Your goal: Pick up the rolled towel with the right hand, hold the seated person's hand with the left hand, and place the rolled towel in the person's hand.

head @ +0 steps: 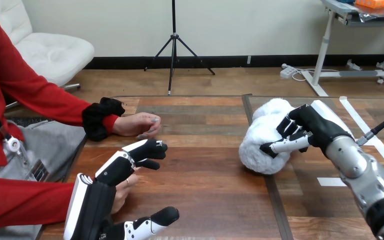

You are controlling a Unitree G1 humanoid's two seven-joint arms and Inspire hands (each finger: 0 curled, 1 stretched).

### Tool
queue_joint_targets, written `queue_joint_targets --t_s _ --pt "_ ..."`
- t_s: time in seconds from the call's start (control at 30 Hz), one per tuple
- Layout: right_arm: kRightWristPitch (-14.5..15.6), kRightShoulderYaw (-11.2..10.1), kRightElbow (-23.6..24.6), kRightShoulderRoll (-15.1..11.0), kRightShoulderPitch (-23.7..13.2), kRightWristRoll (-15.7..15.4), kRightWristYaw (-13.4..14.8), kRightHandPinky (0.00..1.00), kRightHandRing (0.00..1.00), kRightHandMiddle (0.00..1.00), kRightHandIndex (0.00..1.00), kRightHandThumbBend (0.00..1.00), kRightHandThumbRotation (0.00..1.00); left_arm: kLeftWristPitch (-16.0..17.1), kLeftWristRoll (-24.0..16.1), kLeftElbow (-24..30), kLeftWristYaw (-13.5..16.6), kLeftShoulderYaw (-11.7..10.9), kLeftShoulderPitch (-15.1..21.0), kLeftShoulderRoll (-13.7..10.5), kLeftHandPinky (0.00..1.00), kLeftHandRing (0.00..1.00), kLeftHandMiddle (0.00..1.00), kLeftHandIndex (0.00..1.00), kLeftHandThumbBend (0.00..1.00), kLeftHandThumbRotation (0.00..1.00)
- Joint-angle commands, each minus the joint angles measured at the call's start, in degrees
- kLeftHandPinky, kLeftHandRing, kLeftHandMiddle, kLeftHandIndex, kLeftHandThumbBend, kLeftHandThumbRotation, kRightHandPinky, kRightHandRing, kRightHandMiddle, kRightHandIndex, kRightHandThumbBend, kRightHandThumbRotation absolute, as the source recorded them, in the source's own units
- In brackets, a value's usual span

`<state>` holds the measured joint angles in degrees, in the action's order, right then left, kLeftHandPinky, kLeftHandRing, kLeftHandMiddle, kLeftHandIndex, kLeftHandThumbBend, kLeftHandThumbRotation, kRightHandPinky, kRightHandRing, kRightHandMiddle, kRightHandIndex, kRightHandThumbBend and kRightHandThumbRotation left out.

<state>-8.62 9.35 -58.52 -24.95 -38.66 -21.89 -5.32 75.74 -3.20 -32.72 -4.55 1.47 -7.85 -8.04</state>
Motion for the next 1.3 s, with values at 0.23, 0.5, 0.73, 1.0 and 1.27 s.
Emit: queue_joint_targets --t_s 0.23,0.5,0.73,1.0,1.27 --pt "2.6 -0.8 19.6 -7.3 3.8 -1.3 -6.3 0.3 0.34 0.39 0.38 0.74 0.0 0.4 0.4 0.8 -0.6 -0.1 4.9 -0.6 0.61 0.7 0.73 0.74 0.81 0.47" --pt "3.1 -1.9 26.9 -10.8 7.9 -0.8 -11.2 0.33 0.36 0.4 0.39 0.74 0.0 0.2 0.8 0.9 -0.9 -0.1 5.0 -0.8 0.61 0.7 0.73 0.73 0.82 0.47" --pt "3.7 -3.2 32.9 -14.0 11.4 0.0 -15.6 0.34 0.37 0.41 0.4 0.74 0.0 0.0 1.7 1.0 -1.2 0.1 5.1 -1.2 0.61 0.7 0.73 0.73 0.82 0.47" --pt "6.0 -5.1 40.5 -17.9 15.2 1.1 -21.8 0.3 0.35 0.41 0.4 0.74 0.0 -0.3 2.2 1.0 -1.5 0.0 5.2 -1.6 0.61 0.7 0.73 0.73 0.82 0.46" --pt "7.9 -7.4 47.3 -20.5 18.1 2.8 -26.2 0.24 0.3 0.38 0.38 0.75 0.0 -0.7 2.4 0.8 -1.9 0.1 5.8 -1.8 0.61 0.7 0.73 0.73 0.82 0.46"
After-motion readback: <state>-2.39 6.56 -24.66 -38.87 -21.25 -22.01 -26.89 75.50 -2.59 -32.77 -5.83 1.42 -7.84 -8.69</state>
